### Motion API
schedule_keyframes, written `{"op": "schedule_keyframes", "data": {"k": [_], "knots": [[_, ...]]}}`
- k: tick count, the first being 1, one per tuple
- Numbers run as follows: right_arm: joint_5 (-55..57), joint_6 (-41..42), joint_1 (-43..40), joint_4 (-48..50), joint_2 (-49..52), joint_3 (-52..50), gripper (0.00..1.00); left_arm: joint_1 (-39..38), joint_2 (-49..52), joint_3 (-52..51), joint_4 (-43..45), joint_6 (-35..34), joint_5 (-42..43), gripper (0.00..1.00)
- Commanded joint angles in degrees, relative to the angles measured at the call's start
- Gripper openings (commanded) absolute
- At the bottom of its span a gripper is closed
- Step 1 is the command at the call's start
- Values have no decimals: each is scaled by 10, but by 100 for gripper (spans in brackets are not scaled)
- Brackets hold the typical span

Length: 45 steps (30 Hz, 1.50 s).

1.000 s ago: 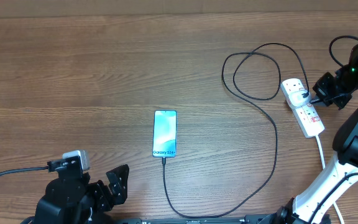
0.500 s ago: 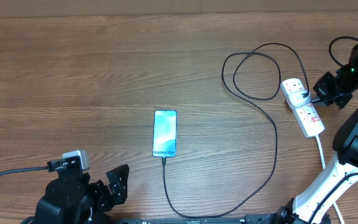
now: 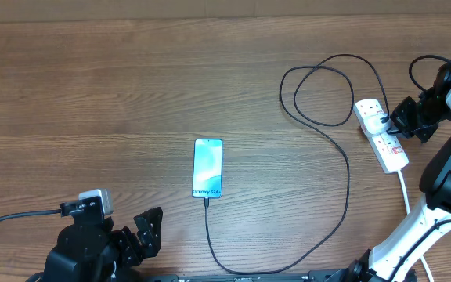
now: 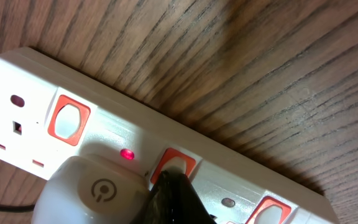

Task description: Plug charger to phone and switch on socket

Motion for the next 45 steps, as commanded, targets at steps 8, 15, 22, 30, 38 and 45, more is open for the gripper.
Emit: {"op": "schedule_keyframes", "data": {"k": [8,15,22,30,38,45], "knots": [[94,31,3,-115,-75,76,4,-4,-3,-2,1,-5,-7,100],[1,43,45,-101,-276,83,4,-4,-3,-2,1,-5,-7,100],[-12,20,175,-105,-450,83,5,-4,-3,-2,1,-5,-7,100],[-12,20,284,-122,-578,83,100,-4,-3,-2,1,-5,-7,100],[-12,20,286,-122,-616,83,100,-4,-3,-2,1,-5,-7,99],[-9,19,284,-125,-617,77,100,-4,-3,-2,1,-5,-7,100]]}}
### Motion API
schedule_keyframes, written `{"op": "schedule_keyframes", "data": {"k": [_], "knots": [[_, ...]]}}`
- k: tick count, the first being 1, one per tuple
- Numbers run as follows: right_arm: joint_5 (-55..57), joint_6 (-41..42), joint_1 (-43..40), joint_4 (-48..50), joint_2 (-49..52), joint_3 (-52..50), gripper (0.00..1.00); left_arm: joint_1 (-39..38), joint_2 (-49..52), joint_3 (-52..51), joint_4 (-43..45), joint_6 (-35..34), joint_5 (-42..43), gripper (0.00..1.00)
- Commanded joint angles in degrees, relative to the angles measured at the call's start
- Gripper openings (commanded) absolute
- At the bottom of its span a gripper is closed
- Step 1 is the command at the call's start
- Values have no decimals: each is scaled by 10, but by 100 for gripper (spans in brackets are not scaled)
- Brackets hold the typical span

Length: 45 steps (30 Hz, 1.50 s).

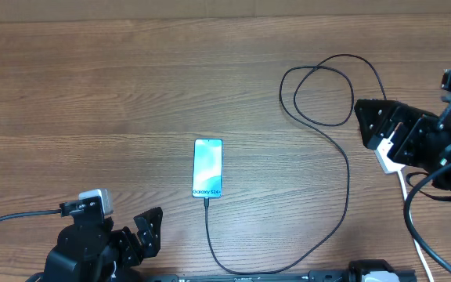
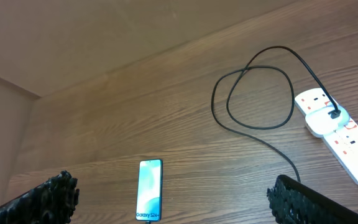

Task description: Plug charger to phone and switch on socket

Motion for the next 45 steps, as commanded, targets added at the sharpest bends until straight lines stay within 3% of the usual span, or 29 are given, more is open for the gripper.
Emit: {"op": "schedule_keyframes", "data": {"k": [1,9,21,30,34,45], "knots": [[14,-7,0,0,-11,-5,100,-4,-3,-2,1,-5,-7,100],[47,-17,-2,93,-135,-91,100,-4,-3,-2,1,-5,-7,100],[30,-22,-49,493,-538,-630,100,-4,-3,-2,1,-5,-7,100],[-10,-22,-48,808,-613,-900,100,-4,-3,-2,1,-5,-7,100],[-8,-22,-48,855,-625,-960,100,-4,-3,-2,1,-5,-7,100],[41,-22,-49,841,-628,-1029,100,-4,-3,-2,1,-5,-7,100]]}}
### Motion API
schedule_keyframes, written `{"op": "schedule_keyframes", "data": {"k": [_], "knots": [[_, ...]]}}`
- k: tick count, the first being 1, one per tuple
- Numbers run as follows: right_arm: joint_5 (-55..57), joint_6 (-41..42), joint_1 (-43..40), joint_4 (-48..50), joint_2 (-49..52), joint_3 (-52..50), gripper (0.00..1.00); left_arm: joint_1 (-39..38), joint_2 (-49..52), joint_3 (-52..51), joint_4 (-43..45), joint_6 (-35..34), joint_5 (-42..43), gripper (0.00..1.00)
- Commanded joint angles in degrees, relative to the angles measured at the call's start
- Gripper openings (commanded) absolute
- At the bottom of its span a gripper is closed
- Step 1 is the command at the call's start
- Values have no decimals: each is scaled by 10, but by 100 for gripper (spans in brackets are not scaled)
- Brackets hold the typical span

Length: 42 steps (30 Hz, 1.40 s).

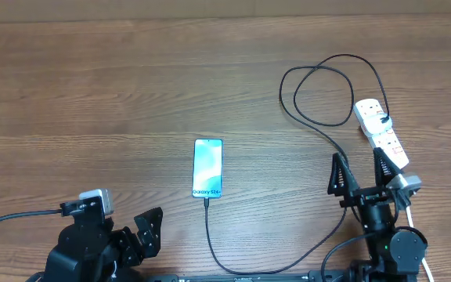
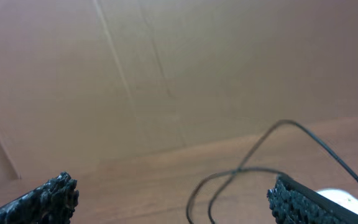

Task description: Plug charger to phone and switch on socket

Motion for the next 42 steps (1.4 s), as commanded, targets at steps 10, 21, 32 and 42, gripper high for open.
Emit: {"op": "schedule_keyframes", "data": {"k": [10,21,32,42], "knots": [[35,-4,0,-86,-7,-10,100,-4,-3,0,2,-5,-7,100],[35,-4,0,-86,-7,-10,100,-4,-3,0,2,-5,-7,100],[35,-4,0,-86,-7,-10,100,-2,-6,0,-4,1,-9,100],[35,-4,0,-86,-7,-10,100,111,-110,-140,187,17,-45,100]]}}
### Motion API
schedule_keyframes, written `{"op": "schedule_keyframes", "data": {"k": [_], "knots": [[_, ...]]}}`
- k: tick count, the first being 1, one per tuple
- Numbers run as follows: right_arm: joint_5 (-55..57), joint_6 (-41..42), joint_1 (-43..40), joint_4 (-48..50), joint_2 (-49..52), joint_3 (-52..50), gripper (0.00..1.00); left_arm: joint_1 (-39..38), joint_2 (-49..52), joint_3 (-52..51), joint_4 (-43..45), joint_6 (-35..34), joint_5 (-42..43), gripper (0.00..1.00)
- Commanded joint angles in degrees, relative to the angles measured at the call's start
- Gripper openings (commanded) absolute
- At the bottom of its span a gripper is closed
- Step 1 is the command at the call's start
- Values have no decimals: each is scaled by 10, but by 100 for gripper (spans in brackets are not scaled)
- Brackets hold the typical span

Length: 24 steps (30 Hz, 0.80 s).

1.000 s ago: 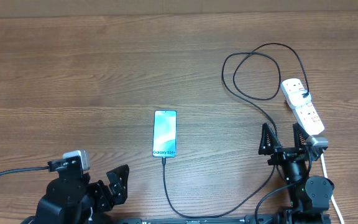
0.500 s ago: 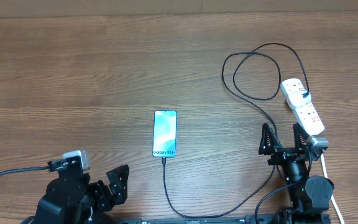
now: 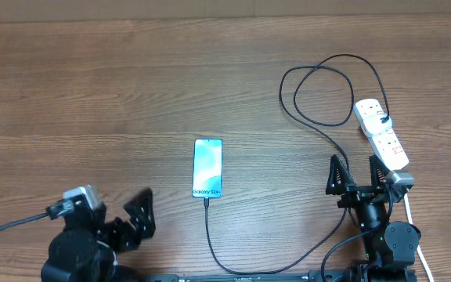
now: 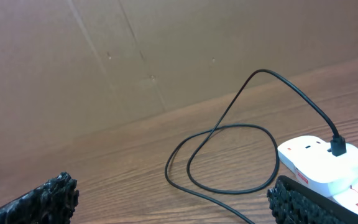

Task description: Plug charger to phone and switch on socket

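Note:
The phone (image 3: pixel 207 168) lies face up at the table's middle, its screen lit. The black charger cable (image 3: pixel 346 188) enters its near end, curves right and loops back to the white charger (image 4: pixel 321 163). That charger sits in the white power strip (image 3: pixel 380 134) at the right. My right gripper (image 3: pixel 356 174) is open near the table's front right, short of the strip, with nothing between its fingers (image 4: pixel 50 198). My left gripper (image 3: pixel 138 217) rests at the front left, open and empty, well clear of the phone.
The cable's loops (image 4: pixel 225 155) lie on the wood between my right gripper and the strip. A brown cardboard wall (image 4: pixel 166 50) stands behind the table's far edge. The strip's white lead (image 3: pixel 410 211) runs off the front edge beside my right arm.
My left arm has shifted a little left and its gripper sits slightly farther back. The right wrist view now looks lower, showing the table, the cable loops and the charger.
At first my right gripper's fingertip was on a red switch of the power strip beside the charger, a red light glowing. Then it was open above the strip. Later it stood open at the front right, where it remains. The phone stayed lit and plugged throughout.

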Motion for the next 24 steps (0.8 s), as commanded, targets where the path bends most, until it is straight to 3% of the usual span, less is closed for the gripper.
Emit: {"op": "schedule_keyframes", "data": {"k": [1,11,18,24], "knots": [[7,-4,0,2,-6,-6,100,50,-55,-80,64,12,-2,100],[7,-4,0,2,-6,-6,100,176,-177,-338,409,141,167,100],[7,-4,0,2,-6,-6,100,183,-196,-431,549,225,169,99],[7,-4,0,2,-6,-6,100,183,-196,-476,624,247,122,100]]}}
